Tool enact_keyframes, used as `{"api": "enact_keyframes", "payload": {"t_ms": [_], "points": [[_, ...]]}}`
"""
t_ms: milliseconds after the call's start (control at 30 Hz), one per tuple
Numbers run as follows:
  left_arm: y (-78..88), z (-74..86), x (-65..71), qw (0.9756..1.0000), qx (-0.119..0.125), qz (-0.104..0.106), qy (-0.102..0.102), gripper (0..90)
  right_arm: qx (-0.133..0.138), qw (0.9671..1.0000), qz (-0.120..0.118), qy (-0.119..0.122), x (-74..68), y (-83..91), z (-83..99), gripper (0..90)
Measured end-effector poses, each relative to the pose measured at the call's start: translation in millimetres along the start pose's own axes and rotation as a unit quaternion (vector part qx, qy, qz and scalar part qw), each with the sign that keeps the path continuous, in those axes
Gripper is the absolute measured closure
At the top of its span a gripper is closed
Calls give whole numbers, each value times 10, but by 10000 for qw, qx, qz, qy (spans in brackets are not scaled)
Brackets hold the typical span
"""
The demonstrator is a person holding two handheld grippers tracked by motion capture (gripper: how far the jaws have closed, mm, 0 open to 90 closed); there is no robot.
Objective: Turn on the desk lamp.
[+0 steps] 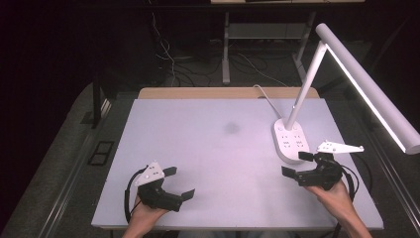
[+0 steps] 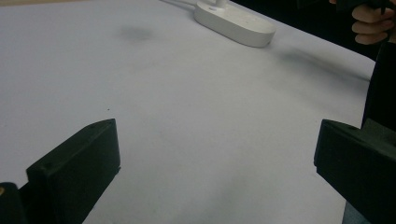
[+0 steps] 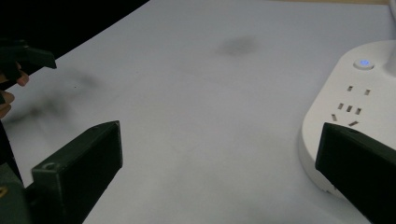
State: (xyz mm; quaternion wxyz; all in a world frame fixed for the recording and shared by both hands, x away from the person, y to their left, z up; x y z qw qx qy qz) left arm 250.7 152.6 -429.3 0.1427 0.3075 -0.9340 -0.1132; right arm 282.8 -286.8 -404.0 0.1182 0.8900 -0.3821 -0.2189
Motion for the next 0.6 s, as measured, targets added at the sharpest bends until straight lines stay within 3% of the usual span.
{"api": "enact_keyframes", "payload": {"t_ms": [200, 600], "points": [[-2, 1, -1, 10000, -12, 21, -10, 0, 11, 9999, -157, -12, -74, -1, 126, 5], [-8, 0, -3, 10000, -26, 34, -9, 0, 109, 9996, -228, 111, -188, 15, 309, 5]]}}
Point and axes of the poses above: each handheld gripper's, and its own axes: y roughly backward along the jaws, z roughly out of its underside, x roughly to its right, the point moved 2 cm from there along -y, roughly forward along the jaws, and after that the axes turned 8 degrees about x, right-handed, at the moved point
